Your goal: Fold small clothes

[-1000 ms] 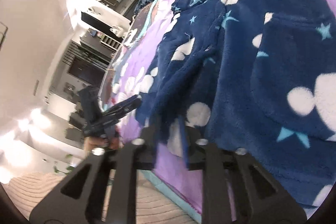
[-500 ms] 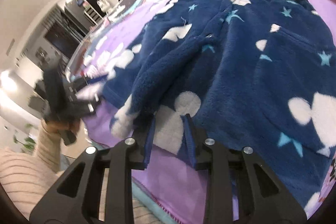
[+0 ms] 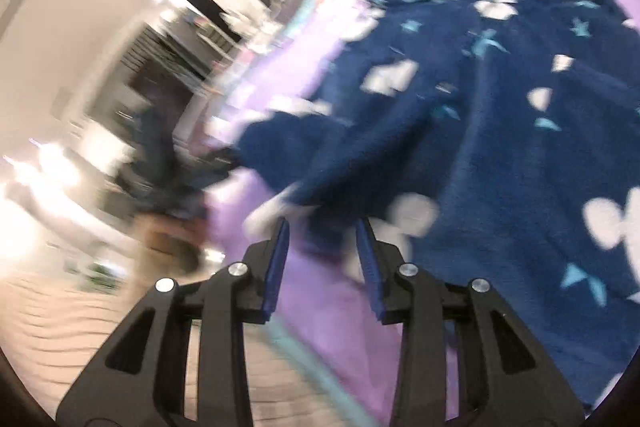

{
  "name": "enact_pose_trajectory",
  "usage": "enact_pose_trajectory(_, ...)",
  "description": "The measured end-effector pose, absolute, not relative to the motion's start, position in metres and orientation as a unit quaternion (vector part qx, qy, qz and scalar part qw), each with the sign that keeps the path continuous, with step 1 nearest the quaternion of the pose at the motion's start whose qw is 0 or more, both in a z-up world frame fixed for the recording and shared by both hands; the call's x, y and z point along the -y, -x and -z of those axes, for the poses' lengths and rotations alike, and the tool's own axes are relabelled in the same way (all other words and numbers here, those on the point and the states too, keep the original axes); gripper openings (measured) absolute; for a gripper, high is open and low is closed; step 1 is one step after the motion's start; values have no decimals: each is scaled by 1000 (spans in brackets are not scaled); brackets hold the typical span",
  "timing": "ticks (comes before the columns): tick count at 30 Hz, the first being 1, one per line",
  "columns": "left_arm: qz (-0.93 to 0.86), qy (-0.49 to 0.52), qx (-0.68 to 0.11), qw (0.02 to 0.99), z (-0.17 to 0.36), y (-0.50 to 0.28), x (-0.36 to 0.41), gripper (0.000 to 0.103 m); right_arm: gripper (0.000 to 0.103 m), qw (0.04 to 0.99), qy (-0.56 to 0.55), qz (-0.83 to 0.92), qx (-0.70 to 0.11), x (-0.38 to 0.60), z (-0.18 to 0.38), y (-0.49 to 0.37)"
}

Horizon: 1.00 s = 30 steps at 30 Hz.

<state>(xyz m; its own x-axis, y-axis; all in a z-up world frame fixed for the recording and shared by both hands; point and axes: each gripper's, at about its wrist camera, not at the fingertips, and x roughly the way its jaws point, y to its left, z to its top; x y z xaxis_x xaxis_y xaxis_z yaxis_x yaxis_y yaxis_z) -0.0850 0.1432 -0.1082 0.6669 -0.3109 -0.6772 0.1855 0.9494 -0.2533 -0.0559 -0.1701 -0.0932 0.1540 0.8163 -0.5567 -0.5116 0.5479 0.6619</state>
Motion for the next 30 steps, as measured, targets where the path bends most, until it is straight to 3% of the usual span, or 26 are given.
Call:
enact_pose_trajectory(2,138,84,-376,913,103,82,-143,59,64,729,-172,-468,-469,167,88,55)
enact_pose_trajectory(6,136,82,-370,915,99,78,-142,61,63,701,-178,-476,-500,147,98,44)
enact_pose_trajectory(7,134,80,-372,915,100,77,-140,62,50,700,-177,-462,-515,141,104,39)
enact_pose_trajectory(8,132,80,-374,915,100,77,-140,64,16,701,-177,-452,-523,138,109,35)
enact_pose_trajectory(9,130,79,-375,914,101,77,-141,67,1,700,-182,-441,-531,135,112,30)
enact_pose_trajectory(14,127,72,-387,910,102,88,-142,72,0,721,-266,-446,-459,169,73,18)
enact_pose_trajectory(17,138,67,-387,909,102,95,-140,73,0,747,-258,-447,-419,187,46,18)
enact_pose_trajectory(19,136,67,-386,910,102,96,-138,73,6,751,-218,-435,-446,185,51,21)
enact_pose_trajectory(21,134,71,-385,910,102,93,-138,73,33,740,-199,-429,-479,180,68,23)
enact_pose_trajectory(22,134,73,-386,910,103,92,-137,73,53,729,-192,-421,-504,176,84,27)
enact_pose_trajectory(25,136,66,-388,909,102,90,-134,73,52,691,-208,-423,-548,158,117,29)
enact_pose_trajectory(27,136,60,-388,909,101,90,-131,73,32,675,-207,-424,-567,143,132,29)
enact_pose_trajectory(28,135,57,-390,909,100,91,-130,73,10,680,-199,-416,-570,134,134,27)
enact_pose_trajectory(30,134,51,-394,908,101,94,-129,73,7,682,-220,-421,-556,133,129,24)
